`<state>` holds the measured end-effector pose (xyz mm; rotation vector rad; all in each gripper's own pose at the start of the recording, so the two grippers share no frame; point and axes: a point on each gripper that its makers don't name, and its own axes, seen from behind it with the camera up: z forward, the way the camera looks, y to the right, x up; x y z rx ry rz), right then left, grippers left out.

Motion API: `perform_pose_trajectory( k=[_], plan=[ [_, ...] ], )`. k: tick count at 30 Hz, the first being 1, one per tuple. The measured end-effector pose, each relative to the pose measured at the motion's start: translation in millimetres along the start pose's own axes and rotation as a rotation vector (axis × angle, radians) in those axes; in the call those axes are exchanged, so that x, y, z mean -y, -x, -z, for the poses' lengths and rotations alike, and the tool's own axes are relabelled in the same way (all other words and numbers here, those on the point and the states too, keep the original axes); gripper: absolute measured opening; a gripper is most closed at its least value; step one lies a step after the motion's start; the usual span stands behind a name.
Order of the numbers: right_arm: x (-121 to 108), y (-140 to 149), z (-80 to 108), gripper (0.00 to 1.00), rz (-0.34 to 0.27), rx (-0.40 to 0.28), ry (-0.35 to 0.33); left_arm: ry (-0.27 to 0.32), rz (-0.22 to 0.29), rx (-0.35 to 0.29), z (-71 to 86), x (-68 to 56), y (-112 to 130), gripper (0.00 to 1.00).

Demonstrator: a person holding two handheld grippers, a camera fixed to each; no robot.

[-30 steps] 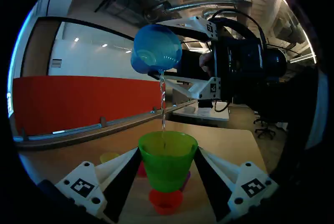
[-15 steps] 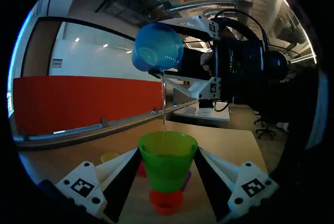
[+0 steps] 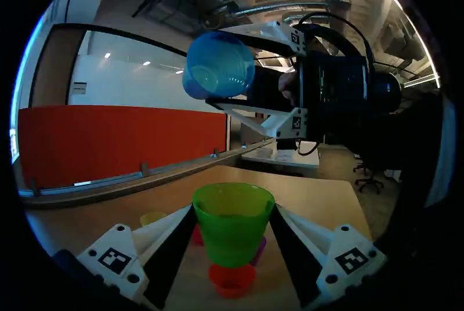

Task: Pour water

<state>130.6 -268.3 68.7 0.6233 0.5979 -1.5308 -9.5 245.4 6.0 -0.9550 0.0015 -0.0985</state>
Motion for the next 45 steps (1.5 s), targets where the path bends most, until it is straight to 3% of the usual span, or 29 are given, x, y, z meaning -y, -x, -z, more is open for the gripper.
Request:
perform_pose_trajectory(
  k=[6,10,21,27,33,45],
  plan=[
    [1,-2,0.3,0.93,-0.045,-0.004,0.001,0.0,-0.001,-0.004,0.2,-0.1,-2,0.86],
    [0,-1,0.6,0.93,-0.124,-0.005,0.009,-0.001,-0.002,-0.003,1.0,-0.6,-3,0.86],
    [13,7,2.6,0.93,-0.426,0.001,0.005,-0.004,-0.007,-0.005,2.4,-0.1,-7,0.86],
    [13,8,3.6,0.93,-0.56,0.007,0.021,-0.009,-0.011,0.0,3.5,2.8,-7,0.86],
    [10,3,5.3,0.93,-0.731,-0.007,0.025,-0.016,-0.016,0.002,4.8,5.3,-8,0.86],
    [1,-2,10.4,0.93,-1.136,-0.058,0.004,-0.02,-0.025,0.008,6.6,5.1,-10,0.86]
  ],
)
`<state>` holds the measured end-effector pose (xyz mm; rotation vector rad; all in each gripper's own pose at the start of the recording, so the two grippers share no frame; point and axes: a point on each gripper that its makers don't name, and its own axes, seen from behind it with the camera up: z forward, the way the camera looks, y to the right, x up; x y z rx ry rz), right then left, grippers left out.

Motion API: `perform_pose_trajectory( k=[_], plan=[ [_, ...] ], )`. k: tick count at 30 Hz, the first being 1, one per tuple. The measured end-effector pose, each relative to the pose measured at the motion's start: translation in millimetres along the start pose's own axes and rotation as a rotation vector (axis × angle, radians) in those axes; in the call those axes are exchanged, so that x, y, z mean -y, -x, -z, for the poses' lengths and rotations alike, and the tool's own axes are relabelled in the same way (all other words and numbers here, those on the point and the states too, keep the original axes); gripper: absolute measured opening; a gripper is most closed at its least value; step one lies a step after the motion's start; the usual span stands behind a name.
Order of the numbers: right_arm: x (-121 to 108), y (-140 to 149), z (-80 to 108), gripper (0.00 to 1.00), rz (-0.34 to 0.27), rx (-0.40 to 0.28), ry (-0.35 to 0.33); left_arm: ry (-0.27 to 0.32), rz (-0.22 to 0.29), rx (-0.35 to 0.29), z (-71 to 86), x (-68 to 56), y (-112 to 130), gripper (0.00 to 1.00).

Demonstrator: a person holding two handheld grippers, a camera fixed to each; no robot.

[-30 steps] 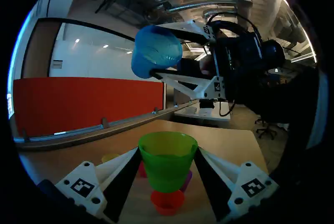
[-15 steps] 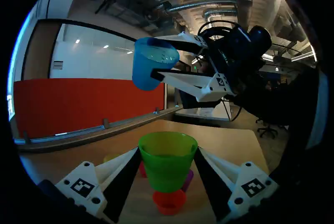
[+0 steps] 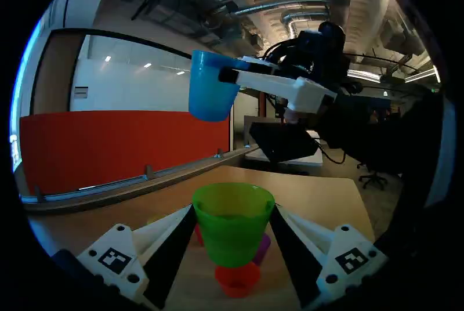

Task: Pour water

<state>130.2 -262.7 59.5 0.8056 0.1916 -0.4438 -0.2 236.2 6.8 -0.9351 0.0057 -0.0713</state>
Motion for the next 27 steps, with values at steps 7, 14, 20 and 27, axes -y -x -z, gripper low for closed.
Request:
perform_pose_trajectory(
  k=[7,14,20,27],
  plan=[
    [3.0,3.6,-0.2,0.93,-0.188,0.009,-0.03,-0.002,-0.002,0.002,0.0,0.6,-0.4,0.86],
    [2.2,3.4,-0.9,0.93,-0.333,0.006,-0.051,-0.004,-0.008,0.011,0.4,0.5,0.3,0.86],
    [-0.3,5.2,0.8,0.93,-0.382,0.013,-0.049,-0.009,-0.002,0.019,1.1,2.4,1.7,0.86],
    [-0.2,7.8,5.5,0.93,-0.397,0.019,-0.046,-0.023,0.001,0.04,2.8,6.4,4.9,0.86]
  ],
)
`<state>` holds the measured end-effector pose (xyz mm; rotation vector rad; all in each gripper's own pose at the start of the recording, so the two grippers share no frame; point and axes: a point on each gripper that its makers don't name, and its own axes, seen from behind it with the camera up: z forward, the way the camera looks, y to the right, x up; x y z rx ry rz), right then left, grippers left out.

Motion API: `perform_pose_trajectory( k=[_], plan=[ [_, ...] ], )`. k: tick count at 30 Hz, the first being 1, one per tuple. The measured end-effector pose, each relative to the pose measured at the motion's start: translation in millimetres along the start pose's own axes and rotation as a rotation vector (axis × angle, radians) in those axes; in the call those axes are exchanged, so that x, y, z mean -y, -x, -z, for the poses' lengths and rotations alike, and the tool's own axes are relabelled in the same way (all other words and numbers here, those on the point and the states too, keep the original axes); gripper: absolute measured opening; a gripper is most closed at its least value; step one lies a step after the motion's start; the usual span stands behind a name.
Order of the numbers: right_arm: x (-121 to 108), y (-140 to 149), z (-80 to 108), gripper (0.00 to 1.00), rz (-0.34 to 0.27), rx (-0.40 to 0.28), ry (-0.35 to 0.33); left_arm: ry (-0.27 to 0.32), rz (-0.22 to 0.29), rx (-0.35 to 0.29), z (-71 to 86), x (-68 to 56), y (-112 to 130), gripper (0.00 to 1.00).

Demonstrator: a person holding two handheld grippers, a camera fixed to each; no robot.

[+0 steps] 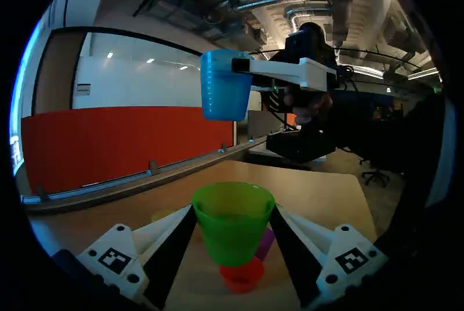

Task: Pour water

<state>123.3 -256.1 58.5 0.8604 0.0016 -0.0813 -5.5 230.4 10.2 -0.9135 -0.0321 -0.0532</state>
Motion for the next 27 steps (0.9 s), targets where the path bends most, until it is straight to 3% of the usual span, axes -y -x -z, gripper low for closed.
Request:
perform_pose_trajectory(
  k=[12,27],
  plan=[
    [1,23,12.8,0.94,0.016,0.045,0.012,-0.022,0.014,0.106,7.2,11.6,22,0.86],
    [11,56,36.7,0.94,0.022,0.099,0.005,-0.023,-0.031,0.256,22.4,7.3,53,0.87]
  ],
)
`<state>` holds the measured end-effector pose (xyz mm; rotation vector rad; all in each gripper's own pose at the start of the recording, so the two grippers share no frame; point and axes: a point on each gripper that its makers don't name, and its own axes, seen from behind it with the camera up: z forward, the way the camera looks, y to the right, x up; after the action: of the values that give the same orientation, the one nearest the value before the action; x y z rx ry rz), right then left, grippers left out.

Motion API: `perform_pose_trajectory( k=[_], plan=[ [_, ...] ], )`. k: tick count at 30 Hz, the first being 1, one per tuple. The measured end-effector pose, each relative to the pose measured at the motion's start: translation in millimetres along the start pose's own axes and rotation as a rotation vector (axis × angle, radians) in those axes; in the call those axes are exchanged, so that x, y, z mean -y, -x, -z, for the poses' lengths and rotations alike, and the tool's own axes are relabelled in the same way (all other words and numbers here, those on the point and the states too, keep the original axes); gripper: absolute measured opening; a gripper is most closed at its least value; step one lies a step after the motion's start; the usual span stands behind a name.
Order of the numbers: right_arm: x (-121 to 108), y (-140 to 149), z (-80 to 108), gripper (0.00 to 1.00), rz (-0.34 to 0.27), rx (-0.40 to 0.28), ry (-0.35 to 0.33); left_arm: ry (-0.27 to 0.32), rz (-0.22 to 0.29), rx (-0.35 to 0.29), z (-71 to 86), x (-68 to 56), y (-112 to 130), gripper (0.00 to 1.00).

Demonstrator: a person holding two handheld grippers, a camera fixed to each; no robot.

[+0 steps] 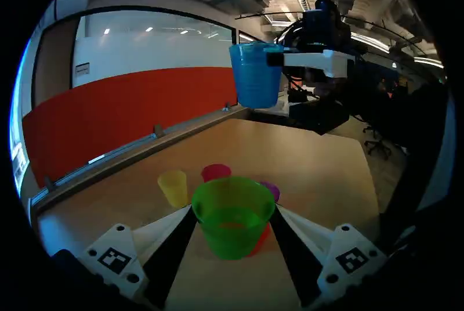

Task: Pour water

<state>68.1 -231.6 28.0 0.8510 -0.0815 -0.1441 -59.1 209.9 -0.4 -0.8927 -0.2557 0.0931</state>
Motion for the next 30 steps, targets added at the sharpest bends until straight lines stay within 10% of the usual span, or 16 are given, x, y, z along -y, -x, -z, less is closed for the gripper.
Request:
perform_pose_trajectory(
  k=[30],
  plan=[
    [27,109,42.1,0.94,0.051,0.203,-0.061,0.032,-0.036,0.219,3.2,-16.5,75,0.87]
  ],
)
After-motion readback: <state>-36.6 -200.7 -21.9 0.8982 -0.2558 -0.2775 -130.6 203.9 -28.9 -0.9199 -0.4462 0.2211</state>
